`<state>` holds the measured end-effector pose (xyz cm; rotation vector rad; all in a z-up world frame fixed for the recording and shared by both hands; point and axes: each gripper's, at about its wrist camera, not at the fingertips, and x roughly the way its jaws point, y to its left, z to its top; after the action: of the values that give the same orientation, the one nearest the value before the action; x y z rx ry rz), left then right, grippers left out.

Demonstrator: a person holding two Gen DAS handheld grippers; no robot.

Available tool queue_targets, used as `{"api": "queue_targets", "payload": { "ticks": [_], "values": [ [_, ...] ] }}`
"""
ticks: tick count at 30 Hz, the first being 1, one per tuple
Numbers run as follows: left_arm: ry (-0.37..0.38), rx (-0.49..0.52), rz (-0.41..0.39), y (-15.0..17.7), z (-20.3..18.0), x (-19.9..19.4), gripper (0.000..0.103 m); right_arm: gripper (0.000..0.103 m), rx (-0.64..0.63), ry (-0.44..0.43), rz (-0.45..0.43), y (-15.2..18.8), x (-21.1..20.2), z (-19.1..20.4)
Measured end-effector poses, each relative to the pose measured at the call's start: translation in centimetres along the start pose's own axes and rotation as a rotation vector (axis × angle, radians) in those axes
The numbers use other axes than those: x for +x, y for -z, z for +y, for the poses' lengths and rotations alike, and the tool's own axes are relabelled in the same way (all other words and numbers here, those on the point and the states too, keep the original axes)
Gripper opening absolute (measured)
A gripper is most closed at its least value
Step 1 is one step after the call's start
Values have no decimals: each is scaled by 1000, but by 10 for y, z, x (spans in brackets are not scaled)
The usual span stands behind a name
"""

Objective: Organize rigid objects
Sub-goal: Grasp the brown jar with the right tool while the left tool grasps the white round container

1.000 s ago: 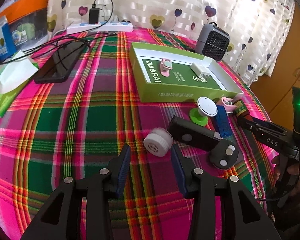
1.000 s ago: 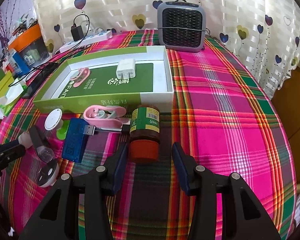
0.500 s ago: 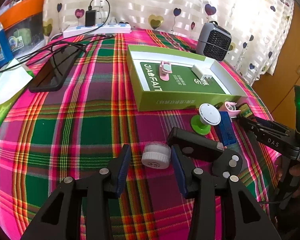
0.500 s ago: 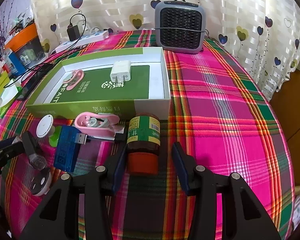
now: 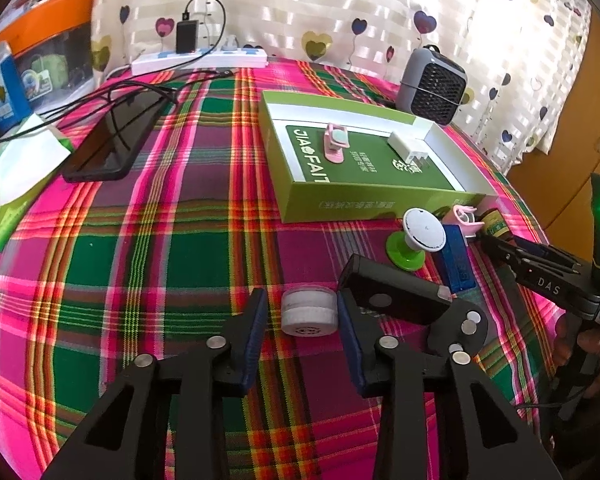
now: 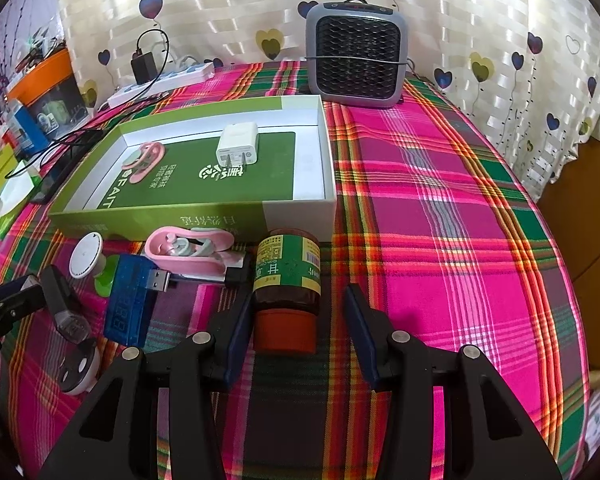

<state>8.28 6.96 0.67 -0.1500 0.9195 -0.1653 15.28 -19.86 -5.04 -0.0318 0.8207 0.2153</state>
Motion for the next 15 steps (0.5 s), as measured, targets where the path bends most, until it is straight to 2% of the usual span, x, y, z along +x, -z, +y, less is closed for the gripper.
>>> {"api": "queue_targets", "payload": {
  "ticks": [4, 9, 15],
  "values": [
    [-6, -10, -2, 1, 2, 0, 26, 46, 2, -1, 0, 0, 0, 0],
    [-8, -9, -2, 1, 3, -1, 26, 40, 13, 4, -3, 1, -1, -2],
    [-8, -10, -2, 1, 3, 0, 26, 37, 22, 0, -5, 1, -1, -5]
  ]
}}
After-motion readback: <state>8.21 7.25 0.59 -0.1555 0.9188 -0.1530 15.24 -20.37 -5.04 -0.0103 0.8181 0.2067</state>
